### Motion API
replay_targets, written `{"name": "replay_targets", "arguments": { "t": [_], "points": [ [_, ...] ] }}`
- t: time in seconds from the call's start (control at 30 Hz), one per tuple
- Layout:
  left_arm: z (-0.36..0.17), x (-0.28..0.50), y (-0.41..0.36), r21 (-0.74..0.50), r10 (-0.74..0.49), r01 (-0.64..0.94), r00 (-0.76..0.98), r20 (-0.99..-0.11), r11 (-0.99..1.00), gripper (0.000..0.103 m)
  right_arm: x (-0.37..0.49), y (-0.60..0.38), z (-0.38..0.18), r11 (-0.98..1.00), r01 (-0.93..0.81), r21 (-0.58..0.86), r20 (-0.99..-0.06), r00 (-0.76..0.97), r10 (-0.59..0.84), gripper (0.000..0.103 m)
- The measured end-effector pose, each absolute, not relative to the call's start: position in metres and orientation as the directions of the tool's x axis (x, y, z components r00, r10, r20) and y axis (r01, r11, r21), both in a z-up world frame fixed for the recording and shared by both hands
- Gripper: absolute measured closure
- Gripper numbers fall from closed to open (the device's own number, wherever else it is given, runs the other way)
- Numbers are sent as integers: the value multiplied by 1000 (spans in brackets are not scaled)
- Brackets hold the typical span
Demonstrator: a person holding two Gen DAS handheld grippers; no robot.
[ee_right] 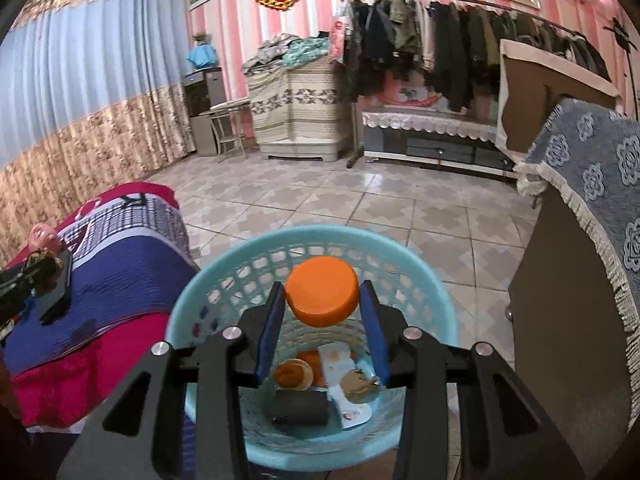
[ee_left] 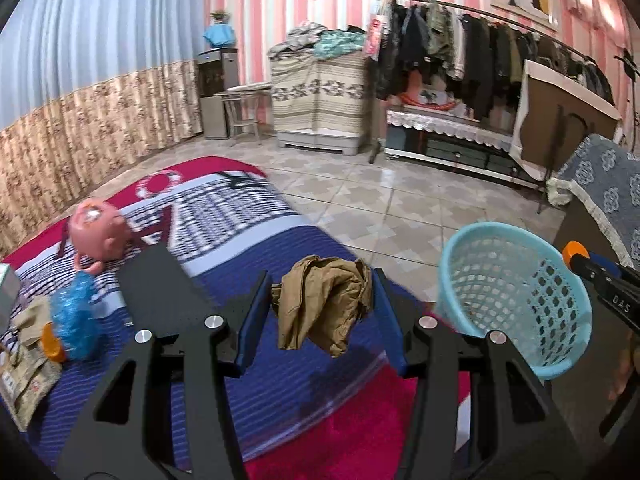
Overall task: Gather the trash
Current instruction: 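Carry the lid and khaki cloth over the basket and open both tools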
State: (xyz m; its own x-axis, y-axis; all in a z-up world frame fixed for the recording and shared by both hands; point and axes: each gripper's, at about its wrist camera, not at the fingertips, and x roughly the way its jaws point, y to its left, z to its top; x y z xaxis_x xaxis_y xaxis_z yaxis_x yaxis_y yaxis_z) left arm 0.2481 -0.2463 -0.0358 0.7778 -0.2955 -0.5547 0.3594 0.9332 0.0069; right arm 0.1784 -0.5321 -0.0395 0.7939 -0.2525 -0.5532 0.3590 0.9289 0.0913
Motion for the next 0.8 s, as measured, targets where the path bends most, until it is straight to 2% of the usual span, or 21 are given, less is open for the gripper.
{"name": "replay_targets", "arguments": {
  "t": [0.33, 0.8],
  "points": [
    [-45, 251, -323, 8, -394, 477, 735, -552, 879, 54, 181, -551, -50, 918, 380, 112, -574, 779, -253, 64],
    [-60, 268, -385, 2, -451, 549, 689, -567, 836, 52, 187, -557, -61, 904, 406, 133, -612, 751, -248, 64]
  ]
}}
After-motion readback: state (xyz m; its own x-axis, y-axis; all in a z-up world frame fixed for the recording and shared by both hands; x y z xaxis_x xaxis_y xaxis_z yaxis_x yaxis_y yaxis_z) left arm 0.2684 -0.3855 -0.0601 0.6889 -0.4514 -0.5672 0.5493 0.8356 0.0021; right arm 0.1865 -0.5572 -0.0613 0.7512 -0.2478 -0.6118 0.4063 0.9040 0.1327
